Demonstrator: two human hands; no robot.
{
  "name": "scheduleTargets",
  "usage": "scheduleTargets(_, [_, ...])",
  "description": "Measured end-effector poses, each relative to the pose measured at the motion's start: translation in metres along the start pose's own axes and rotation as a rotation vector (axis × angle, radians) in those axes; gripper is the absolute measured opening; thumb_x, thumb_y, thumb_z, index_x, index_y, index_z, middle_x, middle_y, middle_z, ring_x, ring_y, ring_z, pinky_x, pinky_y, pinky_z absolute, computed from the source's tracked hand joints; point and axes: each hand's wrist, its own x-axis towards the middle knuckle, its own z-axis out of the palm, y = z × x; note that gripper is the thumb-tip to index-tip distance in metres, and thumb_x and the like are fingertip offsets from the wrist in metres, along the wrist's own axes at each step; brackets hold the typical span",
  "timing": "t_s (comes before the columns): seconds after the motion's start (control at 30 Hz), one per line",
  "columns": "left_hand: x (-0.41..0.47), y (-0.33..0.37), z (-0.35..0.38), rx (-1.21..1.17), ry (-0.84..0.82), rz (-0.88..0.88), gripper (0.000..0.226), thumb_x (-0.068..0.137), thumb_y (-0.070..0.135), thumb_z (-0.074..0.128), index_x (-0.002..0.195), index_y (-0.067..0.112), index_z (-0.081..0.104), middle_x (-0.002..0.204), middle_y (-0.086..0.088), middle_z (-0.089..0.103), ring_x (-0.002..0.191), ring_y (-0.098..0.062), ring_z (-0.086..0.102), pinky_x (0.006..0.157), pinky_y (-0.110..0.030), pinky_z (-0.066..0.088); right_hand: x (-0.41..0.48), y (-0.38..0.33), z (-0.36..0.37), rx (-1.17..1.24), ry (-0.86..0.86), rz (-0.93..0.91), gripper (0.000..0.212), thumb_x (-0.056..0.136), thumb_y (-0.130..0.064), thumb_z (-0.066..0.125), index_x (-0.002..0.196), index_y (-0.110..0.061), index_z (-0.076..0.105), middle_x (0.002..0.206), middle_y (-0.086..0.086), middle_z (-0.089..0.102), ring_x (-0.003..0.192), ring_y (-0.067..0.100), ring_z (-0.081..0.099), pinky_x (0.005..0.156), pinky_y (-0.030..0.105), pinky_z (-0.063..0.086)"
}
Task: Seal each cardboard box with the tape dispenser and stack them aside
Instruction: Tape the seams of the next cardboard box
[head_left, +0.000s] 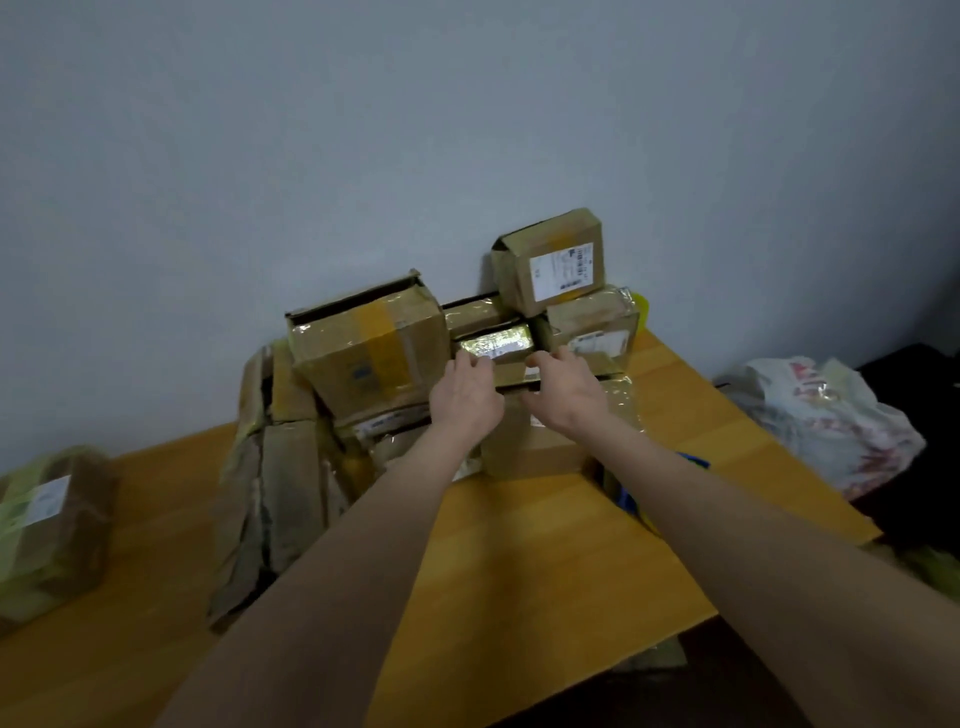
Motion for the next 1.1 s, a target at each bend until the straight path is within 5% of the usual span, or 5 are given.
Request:
scheduleTargets(0.6, [0.119,0.143,0.088,-0.049,-0.104,0.159,0.042,0.093,0.019,0.052,0.134,0.017,0.045,0.137,-0.004,0.040,0.124,-0.021,0.041,0.081,-0.034,0.049,0.102,0.168,-0.035,-0.006,-0.056,0.125,0.048,0.092,-0.030,0.056,0.138,-0.019,0.048,0.137,0.010,0.046,0.125,0.029,0.044,0.103,0.040,0.041])
scheduleTargets(0.9, [0.110,0.187,0.111,-0.038,-0.010,-0.041,0.034,0.092,0.019,0.053,0.126,0.013,0.052,0.132,-0.007,0.044,0.121,-0.023,0.044,0.091,-0.039,0.050,0.122,0.231,-0.038,-0.064,-0.192,-0.076,0.050,0.089,-0.040,0.060,0.134,-0.020,0.051,0.134,0.010,0.048,0.123,0.029,0.045,0.102,0.041,0.041])
scheduleTargets(1.1, [0.064,0.206,0.113,-0.046,0.034,-0.270,0.027,0.092,0.022,0.049,0.118,0.012,0.050,0.126,-0.008,0.046,0.103,-0.023,0.053,0.072,-0.035,0.047,0.098,0.256,-0.026,-0.074,-0.548,-0.214,0.065,0.073,-0.057,0.073,0.123,-0.018,0.056,0.121,0.005,0.061,0.109,0.025,0.057,0.088,0.040,0.051])
